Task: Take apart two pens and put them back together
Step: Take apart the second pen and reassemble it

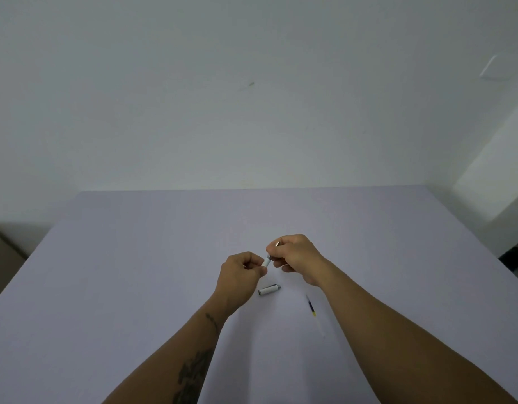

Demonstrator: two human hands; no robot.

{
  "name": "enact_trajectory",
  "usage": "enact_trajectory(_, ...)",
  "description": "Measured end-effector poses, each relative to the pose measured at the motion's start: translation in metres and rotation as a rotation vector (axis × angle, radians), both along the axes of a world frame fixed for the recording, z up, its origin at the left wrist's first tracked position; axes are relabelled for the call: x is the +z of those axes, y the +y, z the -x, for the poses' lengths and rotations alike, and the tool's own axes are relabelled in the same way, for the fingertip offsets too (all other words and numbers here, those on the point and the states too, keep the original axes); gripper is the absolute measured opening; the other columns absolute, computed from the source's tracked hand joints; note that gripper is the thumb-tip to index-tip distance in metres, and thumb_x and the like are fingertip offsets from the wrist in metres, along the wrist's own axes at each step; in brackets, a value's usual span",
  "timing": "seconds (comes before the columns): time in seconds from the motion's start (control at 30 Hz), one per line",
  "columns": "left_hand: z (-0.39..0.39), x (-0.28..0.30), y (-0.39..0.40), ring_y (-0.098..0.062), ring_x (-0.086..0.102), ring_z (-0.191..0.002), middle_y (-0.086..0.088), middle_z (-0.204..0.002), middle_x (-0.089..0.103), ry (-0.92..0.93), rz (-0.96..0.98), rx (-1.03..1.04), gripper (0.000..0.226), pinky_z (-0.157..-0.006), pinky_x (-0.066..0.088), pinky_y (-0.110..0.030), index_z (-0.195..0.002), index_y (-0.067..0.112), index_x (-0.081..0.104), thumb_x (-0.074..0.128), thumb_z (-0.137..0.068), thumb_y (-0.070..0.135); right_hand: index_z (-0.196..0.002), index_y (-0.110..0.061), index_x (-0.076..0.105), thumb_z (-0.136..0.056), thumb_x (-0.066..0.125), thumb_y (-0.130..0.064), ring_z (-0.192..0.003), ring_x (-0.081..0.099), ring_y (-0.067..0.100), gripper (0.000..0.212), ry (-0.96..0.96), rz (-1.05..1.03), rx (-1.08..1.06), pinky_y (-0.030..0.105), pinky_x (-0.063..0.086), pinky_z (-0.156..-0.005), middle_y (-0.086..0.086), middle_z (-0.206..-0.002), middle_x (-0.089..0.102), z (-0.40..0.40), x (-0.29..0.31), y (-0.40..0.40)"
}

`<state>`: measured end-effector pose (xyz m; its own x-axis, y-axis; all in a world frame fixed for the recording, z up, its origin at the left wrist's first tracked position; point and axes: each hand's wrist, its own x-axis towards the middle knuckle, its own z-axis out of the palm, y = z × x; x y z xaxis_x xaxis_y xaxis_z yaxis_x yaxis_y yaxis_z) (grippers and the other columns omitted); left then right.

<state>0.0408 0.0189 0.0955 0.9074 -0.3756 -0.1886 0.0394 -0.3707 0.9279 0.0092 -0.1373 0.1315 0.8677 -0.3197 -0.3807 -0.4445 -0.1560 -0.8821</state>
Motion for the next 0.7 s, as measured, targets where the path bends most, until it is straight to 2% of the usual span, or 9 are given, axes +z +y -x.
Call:
enact_trajectory(0.1, -0.0037, 0.0024, -0.0018, -0.009, 0.050, -0.054, 0.005, -0.062, 0.058, 0.011, 0.019, 0.009, 0.005, -0.052, 0.042, -0.022, -0.083, 0.014, 0.072, 0.069, -0.082, 0.010, -0.089, -0.002, 0.075, -0.086, 0.068, -0.008, -0.066, 0.064, 0.013, 0.010, -0.024, -0.040, -0.036, 0.025, 0.051, -0.061, 0.006, -0.079, 0.070, 0.0000, -0.0003, -0.0006)
enact_trajectory(0.23, -0.0046, -0.0003, -0.0027, -0.006, 0.050, -0.053, 0.007, -0.063, 0.059, -0.004, -0.011, 0.005, 0.006, -0.048, 0.039, -0.015, -0.083, 0.015, 0.072, 0.069, -0.082, 0.010, -0.077, -0.007, 0.067, -0.084, 0.072, -0.018, -0.064, 0.057, 0.016, 0.014, -0.010, 0.114, -0.012, 0.026, 0.046, -0.058, 0.006, -0.071, 0.064, -0.0018, -0.0007, 0.0005)
enact_trajectory(0.3, -0.0042, -0.0026, -0.0023, -0.006, 0.049, -0.052, 0.005, -0.064, 0.059, -0.003, -0.015, 0.000, 0.006, -0.045, 0.038, -0.012, -0.083, 0.015, 0.072, 0.069, -0.082, 0.010, -0.078, -0.008, 0.064, -0.085, 0.072, -0.021, -0.063, 0.055, 0.016, 0.017, 0.011, 0.152, 0.020, 0.026, 0.044, -0.056, 0.005, -0.071, 0.062, -0.0026, -0.0007, 0.0015)
enact_trajectory(0.5, -0.0074, -0.0029, 0.0005, -0.005, 0.052, -0.053, 0.006, -0.064, 0.061, -0.007, -0.033, 0.014, 0.005, -0.051, 0.039, -0.015, -0.081, 0.016, 0.072, 0.071, -0.081, 0.011, -0.094, -0.006, 0.075, -0.087, 0.068, -0.018, -0.067, 0.060, 0.014, 0.015, 0.026, 0.002, 0.009, 0.026, 0.049, -0.061, 0.003, -0.077, 0.066, -0.0050, 0.0024, -0.0031)
enact_trajectory(0.7, -0.0077, 0.0005, -0.0019, -0.009, 0.052, -0.053, 0.005, -0.060, 0.058, 0.011, -0.034, -0.014, 0.006, -0.051, 0.044, -0.022, -0.080, 0.015, 0.072, 0.070, -0.080, 0.010, -0.086, -0.004, 0.076, -0.085, 0.070, -0.014, -0.063, 0.059, 0.012, 0.011, 0.031, 0.071, 0.023, 0.025, 0.049, -0.059, 0.003, -0.071, 0.066, -0.0056, 0.0018, -0.0051)
